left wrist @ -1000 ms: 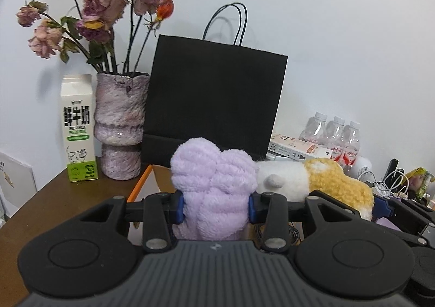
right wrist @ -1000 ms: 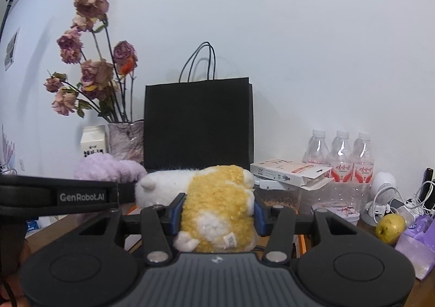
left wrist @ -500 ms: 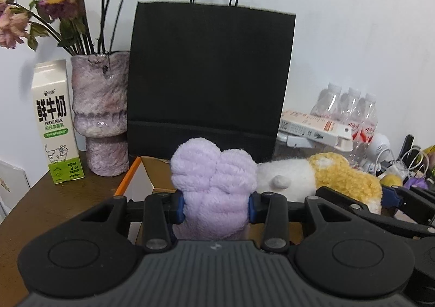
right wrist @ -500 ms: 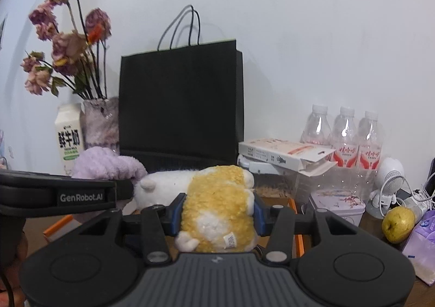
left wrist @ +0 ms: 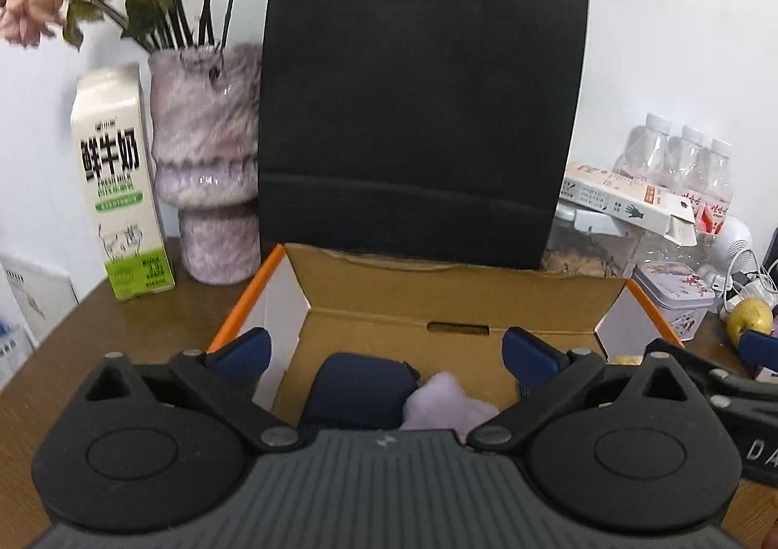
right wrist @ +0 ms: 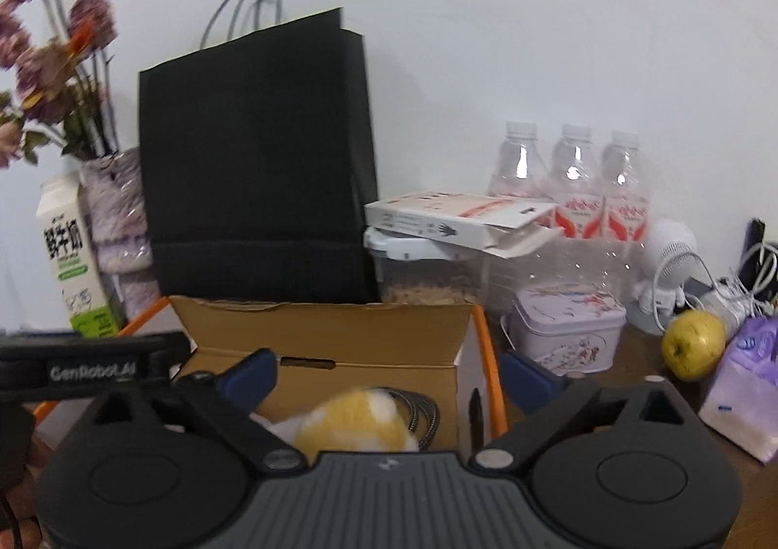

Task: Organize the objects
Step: 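Carry the lavender band with the left tool while the right tool carries the plush toy to the box, then open the left tool to drop the band into the box while the right tool releases the plush toy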

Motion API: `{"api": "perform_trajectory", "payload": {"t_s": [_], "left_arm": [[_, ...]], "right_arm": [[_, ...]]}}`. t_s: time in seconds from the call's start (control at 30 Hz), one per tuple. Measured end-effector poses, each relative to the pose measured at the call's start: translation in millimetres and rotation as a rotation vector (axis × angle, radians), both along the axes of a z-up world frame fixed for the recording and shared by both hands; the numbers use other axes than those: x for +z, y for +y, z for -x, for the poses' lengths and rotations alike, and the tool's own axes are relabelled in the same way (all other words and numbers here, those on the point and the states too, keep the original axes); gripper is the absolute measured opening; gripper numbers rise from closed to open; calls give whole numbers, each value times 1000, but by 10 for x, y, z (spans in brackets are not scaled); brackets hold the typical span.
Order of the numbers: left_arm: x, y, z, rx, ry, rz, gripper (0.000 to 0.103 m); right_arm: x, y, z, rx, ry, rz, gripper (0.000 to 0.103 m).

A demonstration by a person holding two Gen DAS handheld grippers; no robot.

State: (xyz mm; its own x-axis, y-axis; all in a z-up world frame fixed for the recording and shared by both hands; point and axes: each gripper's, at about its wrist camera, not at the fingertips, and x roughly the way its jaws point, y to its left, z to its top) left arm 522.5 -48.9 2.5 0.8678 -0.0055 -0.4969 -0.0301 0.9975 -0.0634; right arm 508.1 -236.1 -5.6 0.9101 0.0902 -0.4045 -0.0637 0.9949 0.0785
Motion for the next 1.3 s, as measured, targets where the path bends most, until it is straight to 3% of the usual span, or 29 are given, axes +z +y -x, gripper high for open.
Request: {"api": "perform_trajectory", "payload": {"t_s": [0.67, 1.03, 1.3], "left_arm": [[31, 27, 131, 5, 11, -4, 103], [112, 103, 564, -44, -11, 4, 103], [80, 172, 949, -80, 16, -4, 103]], "right_arm": [[62, -21, 74, 17, 22, -24, 103], [149, -54, 378, 41, 6, -26, 103], [175, -66, 781, 65, -7, -12, 103]]}}
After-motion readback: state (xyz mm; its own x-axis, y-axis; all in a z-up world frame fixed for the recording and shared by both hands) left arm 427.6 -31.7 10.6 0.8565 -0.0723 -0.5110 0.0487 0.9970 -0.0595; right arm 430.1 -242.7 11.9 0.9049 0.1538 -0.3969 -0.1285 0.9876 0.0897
